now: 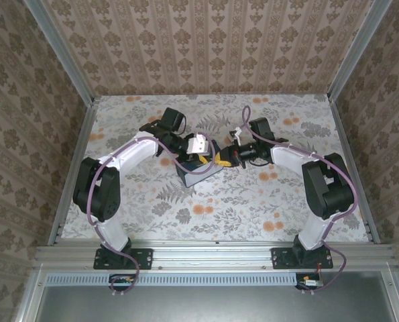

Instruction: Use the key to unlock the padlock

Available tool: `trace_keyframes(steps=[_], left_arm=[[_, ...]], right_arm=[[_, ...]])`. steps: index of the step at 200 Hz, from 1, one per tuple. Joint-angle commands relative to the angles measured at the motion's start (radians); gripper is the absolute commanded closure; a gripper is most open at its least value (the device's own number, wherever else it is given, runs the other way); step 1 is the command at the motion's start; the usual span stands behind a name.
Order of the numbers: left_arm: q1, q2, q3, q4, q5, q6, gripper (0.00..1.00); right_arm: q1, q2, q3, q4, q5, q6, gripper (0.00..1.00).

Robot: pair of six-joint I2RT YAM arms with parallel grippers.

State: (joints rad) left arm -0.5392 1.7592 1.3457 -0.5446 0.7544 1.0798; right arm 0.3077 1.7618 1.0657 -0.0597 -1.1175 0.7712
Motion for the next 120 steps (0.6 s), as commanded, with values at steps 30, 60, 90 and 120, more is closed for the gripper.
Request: trace_keyframes(steps=[30, 60, 90, 120], left_arm=[[-0.045, -0.038, -0.003, 0.014, 0.151, -0.014, 0.84], [-0.045, -0.042, -0.01, 0.022, 0.154, -0.02, 0.84], [-0.04, -0.06, -0.028, 0.037, 0.162, -0.027, 0.84], [-0.031, -0.066, -0.029, 0.044, 0.169, -0.038, 0.84]], right_arm=[[0.077, 0.056, 0.107, 0.117, -0.004, 0.07, 1.0], [0.096, 0.056, 0.114, 0.159, 0.008, 0.109, 1.0], [0.06, 0.048, 0.12, 0.089, 0.014, 0.091, 1.0], [0.043, 0.083, 0.113, 0.186, -0.034, 0.208, 1.0]])
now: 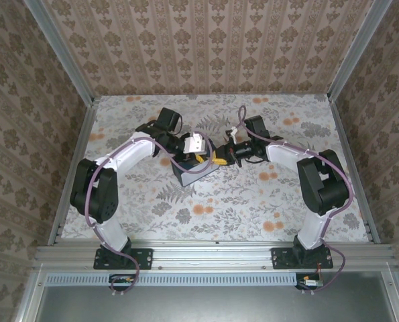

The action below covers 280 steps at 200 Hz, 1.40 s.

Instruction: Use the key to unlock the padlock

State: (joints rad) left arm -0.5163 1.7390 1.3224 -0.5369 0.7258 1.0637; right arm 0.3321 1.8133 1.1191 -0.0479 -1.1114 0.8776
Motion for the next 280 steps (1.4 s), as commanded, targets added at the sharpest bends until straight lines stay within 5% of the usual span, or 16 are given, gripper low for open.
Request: trace_keyframes(steps=[1, 51, 84, 112, 135, 160, 181, 212, 280], left_arm=[[-0.053, -0.046, -0.006, 0.037, 0.198, -0.022, 0.84], [-0.053, -0.048, -0.009, 0.011, 0.213, -0.012, 0.85], [-0.053, -0.04, 0.011, -0.02, 0.222, -0.005, 0.85], [-0.056, -0.042, 0.017, -0.028, 0.217, -0.006, 0.85], [-0.059, -0.041, 0.019, -0.028, 0.209, -0.016, 0.85], [-0.064, -0.032, 0.021, -0.032, 0.216, -0.031, 0.86], [-0.064, -0.025, 0.019, -0.002, 0.217, -0.055, 0.86], [-0.067, -0.036, 0.016, 0.014, 0.232, -0.07, 0.86], [-0.082, -0.026, 0.001, 0.086, 0.216, -0.125, 0.87]], right_arm=[[0.019, 0.033, 0.062, 0.178, -0.041, 0.105, 1.0], [0.024, 0.059, 0.161, -0.005, -0.075, 0.009, 1.0], [-0.006, 0.073, 0.139, 0.21, -0.112, 0.189, 1.0], [0.056, 0.108, 0.296, -0.222, -0.05, -0.111, 1.0], [0.068, 0.074, 0.261, -0.137, 0.006, -0.073, 1.0], [0.092, -0.001, 0.292, -0.286, 0.082, -0.3, 1.0], [0.097, 0.036, 0.216, -0.126, -0.008, -0.182, 1.0], [0.052, 0.071, 0.057, 0.422, -0.079, 0.22, 1.0], [0.078, 0.018, 0.109, 0.367, -0.079, 0.242, 1.0]])
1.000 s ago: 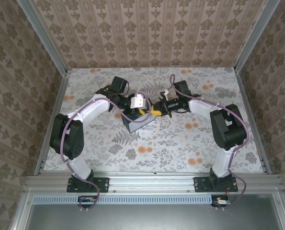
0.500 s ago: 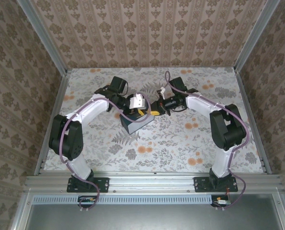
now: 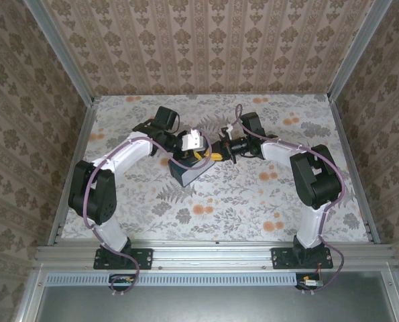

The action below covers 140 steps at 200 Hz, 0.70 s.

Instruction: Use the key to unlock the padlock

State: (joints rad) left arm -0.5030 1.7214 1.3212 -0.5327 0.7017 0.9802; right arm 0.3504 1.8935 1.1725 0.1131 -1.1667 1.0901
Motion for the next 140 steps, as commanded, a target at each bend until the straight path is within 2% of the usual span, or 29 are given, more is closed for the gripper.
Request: trace_keyframes(steps=[1, 15, 33, 46, 55, 74, 86, 109, 140], left_arm=[[-0.095, -0.008, 0.001, 0.083, 0.24, -0.044, 0.87], [-0.09, -0.009, -0.002, 0.088, 0.238, -0.049, 0.87], [-0.083, -0.019, -0.008, 0.083, 0.249, -0.048, 0.87], [-0.085, -0.027, -0.009, 0.069, 0.268, -0.041, 0.87], [-0.091, -0.032, -0.008, 0.063, 0.28, -0.04, 0.87], [-0.115, -0.038, -0.008, 0.059, 0.27, -0.038, 0.87], [-0.12, -0.045, -0.014, 0.066, 0.268, -0.046, 0.87], [-0.114, -0.052, -0.025, 0.087, 0.254, -0.063, 0.87], [-0.097, -0.049, -0.03, 0.083, 0.221, -0.067, 0.87]], right_arm=[[0.061, -0.065, 0.055, 0.204, -0.023, 0.027, 1.0], [0.085, -0.107, 0.038, 0.145, -0.006, -0.089, 1.0], [0.117, -0.14, 0.058, -0.101, 0.032, -0.347, 1.0], [0.122, -0.124, 0.076, -0.177, 0.061, -0.406, 1.0], [0.11, -0.086, 0.085, -0.128, 0.035, -0.33, 1.0], [0.084, 0.0, 0.042, 0.238, 0.0, 0.052, 1.0], [0.081, 0.029, 0.031, 0.365, 0.007, 0.197, 0.98], [0.093, 0.021, 0.039, 0.343, 0.025, 0.239, 0.96], [0.089, -0.046, 0.023, 0.197, 0.044, 0.151, 0.92]])
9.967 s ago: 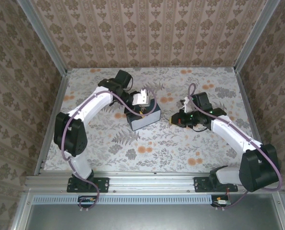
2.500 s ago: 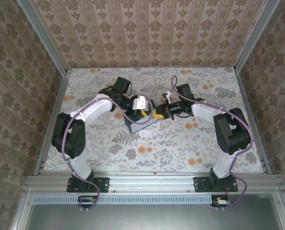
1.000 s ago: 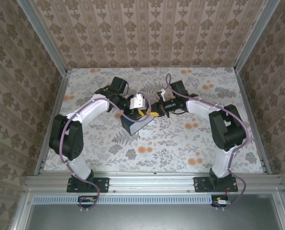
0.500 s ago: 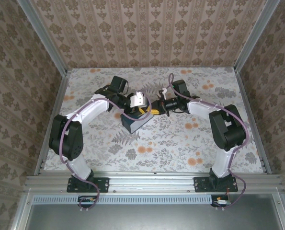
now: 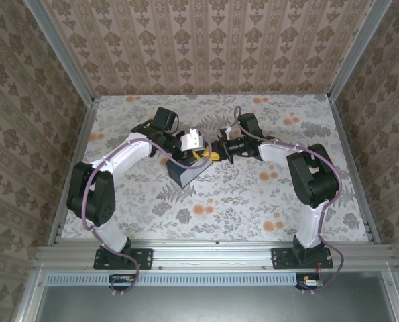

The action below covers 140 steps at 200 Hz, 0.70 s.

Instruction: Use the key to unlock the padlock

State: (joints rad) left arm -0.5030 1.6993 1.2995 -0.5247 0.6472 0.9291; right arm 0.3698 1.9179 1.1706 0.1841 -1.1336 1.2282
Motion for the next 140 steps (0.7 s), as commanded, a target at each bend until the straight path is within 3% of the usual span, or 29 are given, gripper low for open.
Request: trace_keyframes(steps=[1, 13, 26, 36, 52, 74, 114, 140], left_arm=[[-0.096, -0.027, -0.008, 0.075, 0.275, -0.016, 0.87], [-0.09, -0.024, -0.008, 0.062, 0.265, -0.011, 0.88], [-0.079, -0.022, -0.008, 0.053, 0.263, -0.013, 0.88], [-0.075, -0.019, -0.007, 0.043, 0.257, -0.008, 0.88], [-0.069, -0.013, -0.003, 0.021, 0.246, 0.002, 0.88], [-0.06, -0.01, -0.002, 0.01, 0.239, 0.001, 0.88], [-0.057, -0.014, 0.003, 0.011, 0.247, -0.008, 0.88], [-0.049, -0.011, 0.012, -0.004, 0.253, -0.007, 0.87]], right_arm=[[0.069, -0.073, 0.025, 0.119, 0.011, 0.009, 0.91], [0.062, -0.104, 0.029, -0.021, 0.026, -0.101, 0.79], [0.047, -0.15, 0.061, -0.305, 0.082, -0.357, 0.65], [0.03, -0.175, 0.087, -0.468, 0.122, -0.504, 0.59], [-0.017, -0.216, 0.073, -0.539, 0.157, -0.617, 0.56], [-0.085, -0.273, 0.036, -0.538, 0.19, -0.696, 0.54], [-0.064, -0.357, -0.004, -0.596, 0.389, -1.024, 0.56], [-0.062, -0.448, -0.142, -0.427, 0.506, -1.12, 0.59]])
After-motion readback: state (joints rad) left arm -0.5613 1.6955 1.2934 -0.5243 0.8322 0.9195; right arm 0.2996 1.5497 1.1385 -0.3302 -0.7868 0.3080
